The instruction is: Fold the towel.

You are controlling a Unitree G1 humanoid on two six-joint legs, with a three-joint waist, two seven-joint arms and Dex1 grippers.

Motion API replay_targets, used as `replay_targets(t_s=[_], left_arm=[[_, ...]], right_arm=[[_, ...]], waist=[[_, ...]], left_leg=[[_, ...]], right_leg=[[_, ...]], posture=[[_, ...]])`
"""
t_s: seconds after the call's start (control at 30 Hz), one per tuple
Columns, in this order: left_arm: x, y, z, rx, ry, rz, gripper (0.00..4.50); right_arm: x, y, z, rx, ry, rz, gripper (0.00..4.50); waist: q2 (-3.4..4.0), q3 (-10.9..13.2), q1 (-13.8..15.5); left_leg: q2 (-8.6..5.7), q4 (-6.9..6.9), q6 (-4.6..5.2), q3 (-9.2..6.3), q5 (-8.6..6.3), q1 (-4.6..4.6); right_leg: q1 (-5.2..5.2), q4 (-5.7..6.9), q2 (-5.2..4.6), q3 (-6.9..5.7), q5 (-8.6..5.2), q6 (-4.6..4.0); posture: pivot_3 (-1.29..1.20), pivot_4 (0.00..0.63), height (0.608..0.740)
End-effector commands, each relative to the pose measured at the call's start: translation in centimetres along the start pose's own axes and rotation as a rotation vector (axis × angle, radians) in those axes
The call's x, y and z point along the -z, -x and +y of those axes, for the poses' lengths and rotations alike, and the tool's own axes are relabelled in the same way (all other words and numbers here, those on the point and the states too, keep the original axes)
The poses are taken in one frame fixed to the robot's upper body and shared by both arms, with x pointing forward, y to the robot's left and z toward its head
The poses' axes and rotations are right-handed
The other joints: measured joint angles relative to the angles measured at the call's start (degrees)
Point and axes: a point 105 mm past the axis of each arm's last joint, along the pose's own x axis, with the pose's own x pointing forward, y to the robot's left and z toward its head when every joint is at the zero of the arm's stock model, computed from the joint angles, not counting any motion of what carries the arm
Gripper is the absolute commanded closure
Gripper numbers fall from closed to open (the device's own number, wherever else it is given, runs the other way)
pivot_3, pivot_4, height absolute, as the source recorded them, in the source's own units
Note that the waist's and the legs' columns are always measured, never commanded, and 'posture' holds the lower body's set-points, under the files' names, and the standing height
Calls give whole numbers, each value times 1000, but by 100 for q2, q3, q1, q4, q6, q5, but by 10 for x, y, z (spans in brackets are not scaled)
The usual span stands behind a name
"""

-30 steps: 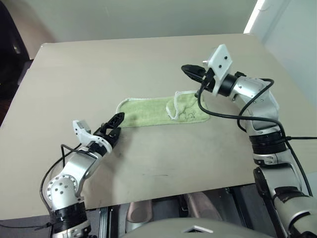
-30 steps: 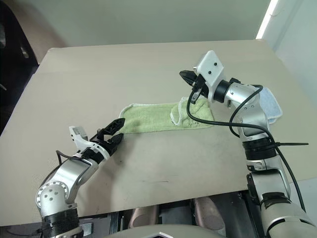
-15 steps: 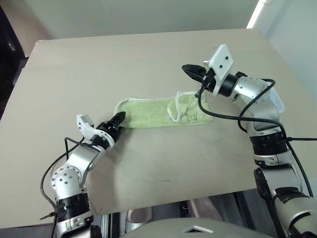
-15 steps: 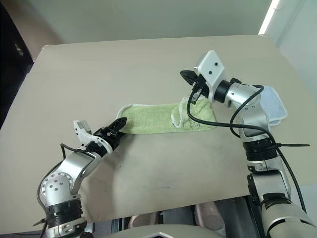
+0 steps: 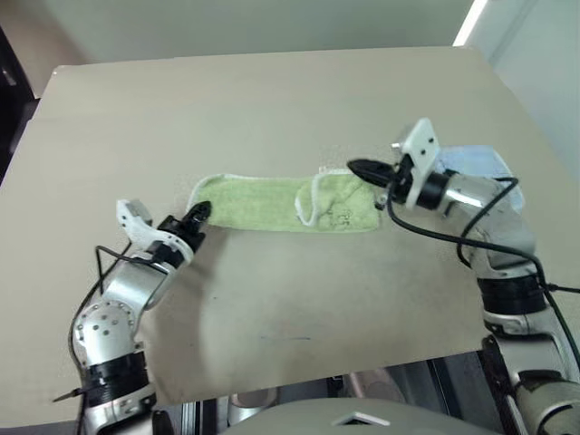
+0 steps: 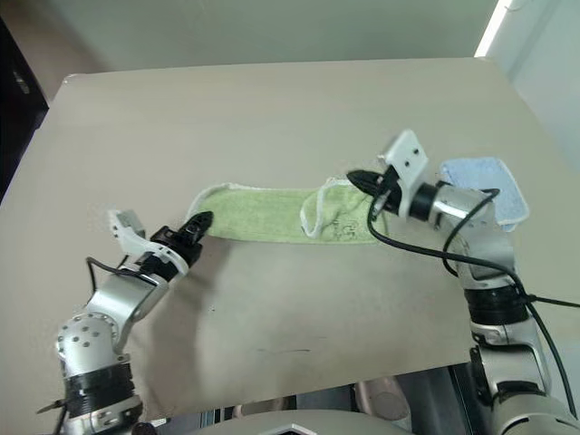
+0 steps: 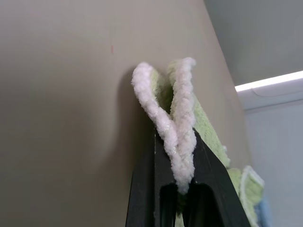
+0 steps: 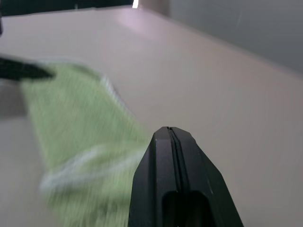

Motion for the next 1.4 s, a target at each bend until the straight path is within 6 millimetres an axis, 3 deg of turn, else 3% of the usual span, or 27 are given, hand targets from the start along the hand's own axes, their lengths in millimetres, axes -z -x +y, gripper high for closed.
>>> replay_targets(t_s=[0.03, 0.13, 0.17, 0.27, 0.43, 0.6, 0.83, 0.97, 1.07, 1.17, 1.4], left_arm=[[-11, 0, -14, 58, -44, -42, 4451], [-11, 0, -14, 61, -46, -43, 4451], [-22, -2, -21, 85, -100, -57, 4451], [-40, -19, -70, 250, -404, -9, 4451], [-7, -36, -133, 528, -615, 143, 4451], [38, -39, -173, 749, -737, 279, 4451], [96, -42, -192, 898, -867, 456, 4451], [122, -39, -185, 916, -935, 567, 4451], [133, -43, -164, 860, -1053, 634, 4451], [136, -46, -152, 827, -1095, 653, 3793], [132, -42, -151, 835, -1050, 635, 1241]], right_arm=[[-23, 8, 6, -42, 16, -62, 4500], [-24, 8, 7, -43, 10, -59, 4500], [-15, 16, 5, -35, -13, -31, 4500], [0, 34, 5, -18, -59, 21, 4500], [13, 49, 10, -37, -64, 92, 4500], [19, 65, -4, 47, -66, 124, 4500], [19, 69, -7, 95, -59, 122, 4500], [19, 70, -9, 119, -56, 117, 4500], [17, 71, -9, 126, -54, 111, 4500], [16, 71, -9, 129, -53, 111, 4500], [14, 65, -10, 112, -43, 109, 4500]], waist=[[-3, 1, -22], [-18, 5, -70], [-23, 5, -72], [-72, 22, 24], [-74, 19, 86], [-83, 23, 35], [-82, 23, 24], [-81, 22, 22], [-81, 22, 22], [-81, 22, 23], [-80, 22, 24]], left_leg=[[-3, 4, -1, 4, -1, 0], [-5, 21, 8, 17, -11, 4], [-5, 23, 9, 16, -13, 4], [0, 31, 11, -18, -13, -21], [-14, 64, 12, -28, -15, -27], [-19, 93, 23, 3, -32, -37], [-14, 90, 59, 2, -52, -40], [-13, 94, 82, 4, -66, -43], [-13, 94, 90, 5, -70, -43], [-13, 94, 93, 2, -72, -43], [-12, 102, 93, -2, -72, -43]], right_leg=[[0, 0, 0, -1, 0, 5], [1, 0, 0, 1, 5, 16], [1, 0, 0, 1, 5, 17], [3, 3, 2, 3, 2, 18], [1, 1, -1, -8, 16, 9], [11, -35, -9, -2, 37, 53], [16, -75, -8, 1, 79, 123], [19, -89, -9, 3, 78, 134], [20, -90, -11, 5, 74, 141], [20, -90, -10, 5, 73, 142], [24, -89, -10, 4, 75, 144]], posture=[[0, 150, 740], [0, 150, 740], [0, 150, 740], [0, 150, 740], [0, 150, 740], [0, 150, 740], [0, 150, 740], [0, 150, 740], [0, 150, 740], [0, 150, 740], [0, 150, 740]])
